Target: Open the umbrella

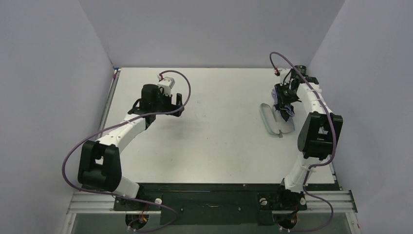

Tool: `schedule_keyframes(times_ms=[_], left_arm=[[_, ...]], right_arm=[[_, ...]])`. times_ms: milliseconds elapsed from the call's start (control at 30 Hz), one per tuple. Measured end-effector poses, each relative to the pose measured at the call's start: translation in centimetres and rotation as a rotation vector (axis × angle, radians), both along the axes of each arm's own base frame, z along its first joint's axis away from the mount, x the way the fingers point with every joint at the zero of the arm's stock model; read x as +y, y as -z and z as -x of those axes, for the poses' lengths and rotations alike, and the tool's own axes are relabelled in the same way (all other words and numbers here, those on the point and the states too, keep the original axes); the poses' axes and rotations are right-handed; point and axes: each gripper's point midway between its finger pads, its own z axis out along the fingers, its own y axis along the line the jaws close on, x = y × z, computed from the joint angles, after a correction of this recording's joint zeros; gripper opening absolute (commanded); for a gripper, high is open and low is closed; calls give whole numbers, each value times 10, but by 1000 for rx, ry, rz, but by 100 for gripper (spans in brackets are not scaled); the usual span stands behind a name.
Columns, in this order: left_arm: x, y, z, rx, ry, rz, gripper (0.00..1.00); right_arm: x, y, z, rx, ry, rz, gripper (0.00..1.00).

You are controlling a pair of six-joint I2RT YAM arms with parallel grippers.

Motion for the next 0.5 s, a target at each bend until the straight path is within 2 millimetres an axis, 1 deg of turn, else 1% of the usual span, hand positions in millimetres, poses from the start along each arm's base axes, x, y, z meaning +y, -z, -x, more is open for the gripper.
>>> schedule_keyframes(times_ms=[133,233,333,367,433,500], left_arm=[[3,-20,-10,-45,16,-17,97],[2,-36,-14,-60,47,9,97],[-5,-57,-16,-84,110,62,97],[-9,-64,-15,-93,137,86,97],[-21,-77,-10,-108,198,143,97],[-32,-89,-3,-117,248,203,97]], right_arm=[[16,-20,-8,-40,-36,-83,0],[34,-42,-11,-80,-55,-174,0],[55,-74,-14,-144,-63,-272,0],[65,-88,-14,-171,-66,-305,0],[88,-117,-12,-230,-82,-373,0],[117,-147,-7,-289,-109,-448,0]])
